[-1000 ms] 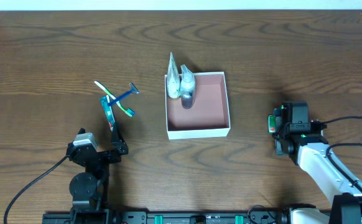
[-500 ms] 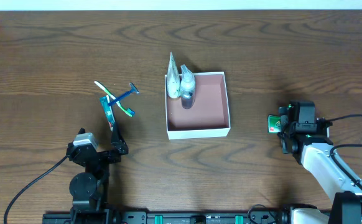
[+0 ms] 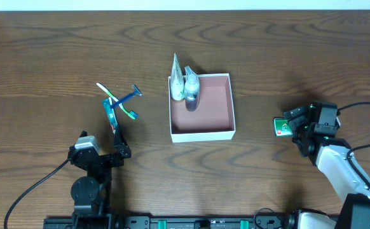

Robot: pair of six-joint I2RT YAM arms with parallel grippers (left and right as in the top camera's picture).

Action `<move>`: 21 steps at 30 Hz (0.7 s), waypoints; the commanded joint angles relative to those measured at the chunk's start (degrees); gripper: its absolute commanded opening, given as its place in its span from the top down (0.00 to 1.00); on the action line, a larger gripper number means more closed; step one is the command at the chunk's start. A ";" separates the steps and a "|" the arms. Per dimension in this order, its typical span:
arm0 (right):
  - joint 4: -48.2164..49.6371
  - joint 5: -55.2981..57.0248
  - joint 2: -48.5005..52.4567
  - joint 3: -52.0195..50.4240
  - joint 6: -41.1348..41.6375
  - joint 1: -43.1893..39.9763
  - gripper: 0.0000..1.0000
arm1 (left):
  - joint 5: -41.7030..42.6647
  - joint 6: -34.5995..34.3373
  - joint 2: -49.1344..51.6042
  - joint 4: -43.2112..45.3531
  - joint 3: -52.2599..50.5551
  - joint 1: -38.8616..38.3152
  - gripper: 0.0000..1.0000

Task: Pack container
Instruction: 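Lower the right gripper onto the Dettol soap bar and grasp it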

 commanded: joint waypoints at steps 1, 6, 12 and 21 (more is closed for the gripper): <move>-3.15 -6.08 0.33 2.40 -10.64 -0.55 0.01 | -0.44 0.52 -0.04 -2.10 -1.20 0.35 0.02; -8.72 -10.08 0.33 3.28 -16.15 -0.55 0.01 | -0.44 0.52 -0.04 -2.10 -1.20 0.35 0.02; -12.87 -9.33 0.33 3.72 -15.30 -0.57 0.01 | -0.44 0.52 -0.04 -2.10 -1.20 0.35 0.02; -11.08 -5.73 0.35 4.52 -3.52 -0.57 0.01 | -0.44 0.52 -0.04 -2.10 -1.20 0.35 0.02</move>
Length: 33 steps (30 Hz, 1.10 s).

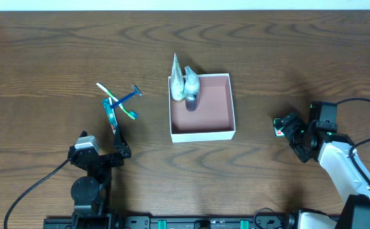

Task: Pack container
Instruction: 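Lower the right gripper onto the Dettol soap bar and grasp it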

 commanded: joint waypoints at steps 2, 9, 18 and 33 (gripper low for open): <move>0.04 3.45 0.72 2.08 3.98 -0.42 0.01 | -0.44 0.52 -0.04 -2.10 -1.20 0.35 0.02; -0.85 4.02 8.50 5.25 3.43 -0.52 0.01 | -0.44 0.52 -0.04 -2.10 -1.20 0.35 0.02; -4.44 -0.87 17.97 11.91 0.13 -0.50 0.01 | -0.44 0.52 -0.04 -2.10 -1.20 0.35 0.02; -9.92 1.57 17.97 12.92 -8.24 -0.31 0.01 | -0.44 0.52 -0.04 -2.10 -1.20 0.35 0.02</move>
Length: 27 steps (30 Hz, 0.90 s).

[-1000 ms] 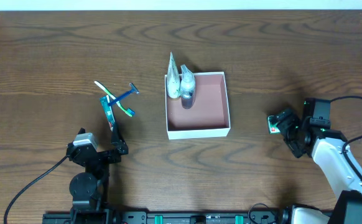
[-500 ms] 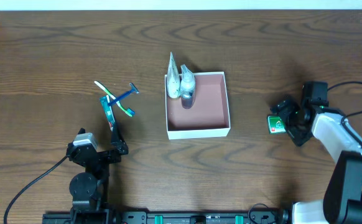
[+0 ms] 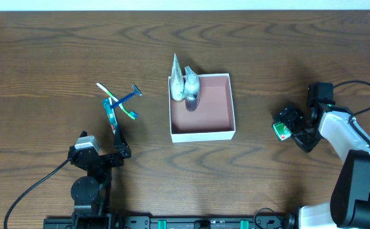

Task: Pack container
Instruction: 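Lower the right gripper onto the Dettol soap bar and grasp it, then lift the Dettol soap bar and carry it left toward the box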

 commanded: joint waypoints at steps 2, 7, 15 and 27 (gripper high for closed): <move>-0.55 0.44 2.62 0.35 0.09 -0.44 0.01 | -0.44 0.52 -0.04 -2.10 -1.20 0.35 0.02; -0.37 2.78 2.62 2.29 4.66 -0.26 0.01 | -0.44 0.52 -0.04 -2.12 -1.20 0.35 0.02; 4.07 7.10 2.62 2.34 6.73 0.15 0.01 | -0.44 0.52 -0.04 -2.10 -1.20 0.35 0.02; -0.42 9.01 2.64 2.32 6.80 4.13 0.01 | -0.44 0.52 -0.04 -2.10 -1.20 0.35 0.02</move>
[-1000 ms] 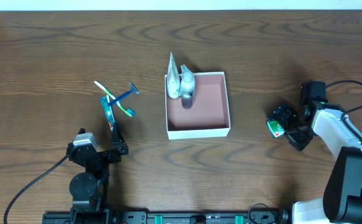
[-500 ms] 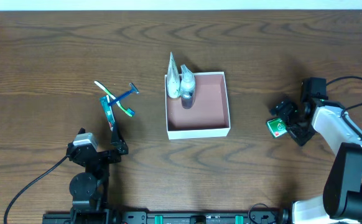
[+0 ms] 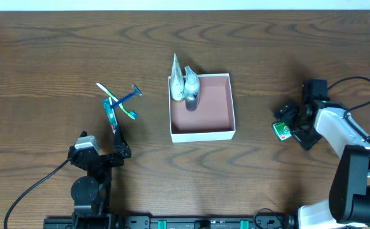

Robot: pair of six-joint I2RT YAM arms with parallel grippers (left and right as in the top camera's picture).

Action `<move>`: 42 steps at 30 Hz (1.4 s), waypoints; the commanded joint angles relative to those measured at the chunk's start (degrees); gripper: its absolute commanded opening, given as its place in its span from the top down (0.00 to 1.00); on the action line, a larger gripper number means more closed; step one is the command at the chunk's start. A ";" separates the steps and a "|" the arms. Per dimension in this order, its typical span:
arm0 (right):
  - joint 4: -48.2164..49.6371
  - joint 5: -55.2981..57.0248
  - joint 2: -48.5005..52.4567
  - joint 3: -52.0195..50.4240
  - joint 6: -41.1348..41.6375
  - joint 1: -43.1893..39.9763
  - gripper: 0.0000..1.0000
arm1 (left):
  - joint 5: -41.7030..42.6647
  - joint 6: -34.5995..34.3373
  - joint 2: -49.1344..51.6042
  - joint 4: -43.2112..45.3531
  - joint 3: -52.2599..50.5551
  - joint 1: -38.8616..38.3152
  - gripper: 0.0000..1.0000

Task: Pack container
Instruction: 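Lift the Dettol soap bar and carry it left toward the box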

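Note:
A white box (image 3: 231,108) with a pink inside stands mid-table; two small clear bottles (image 3: 185,86) lean in its far left corner. A small green packet (image 3: 280,130) lies flat on the table to the right of the box. My right gripper (image 3: 291,122) is low over the packet's right end, its dark fingers (image 3: 287,111) spread either side and apparently open. My left gripper (image 3: 122,152) rests near the front left, its fingers together on nothing. A blue tube, toothbrush and razor (image 3: 117,103) lie in a loose pile left of the box.
The left arm's base (image 3: 86,184) and the right arm's white link (image 3: 344,130) stand near the front edge. The right arm's cable loops over the table at far right.
My right wrist has shifted slightly toward the back and turned a little. The green packet stays where it was, and so does everything else.
At first my right gripper was at the green packet from the front right. Then it covered most of the packet. Later the wrist sat further back with the packet showing at the fingers. The packet is still on the table; the left arm never moved.

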 commanded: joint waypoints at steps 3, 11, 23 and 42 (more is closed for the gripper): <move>-0.02 1.79 0.79 0.52 1.40 1.42 0.14 | -0.44 0.52 -0.04 -2.10 -1.20 0.35 0.02; 0.20 2.43 0.79 0.52 1.40 1.40 0.50 | -0.44 0.52 -0.04 -2.10 -1.20 0.35 0.02; 3.48 2.19 0.76 0.87 -7.80 1.36 0.66 | -0.44 0.52 -0.04 -2.10 -1.20 0.35 0.02; -11.04 -22.27 0.76 22.62 -35.12 5.60 0.65 | -0.44 0.52 -0.04 -2.12 -1.20 0.35 0.02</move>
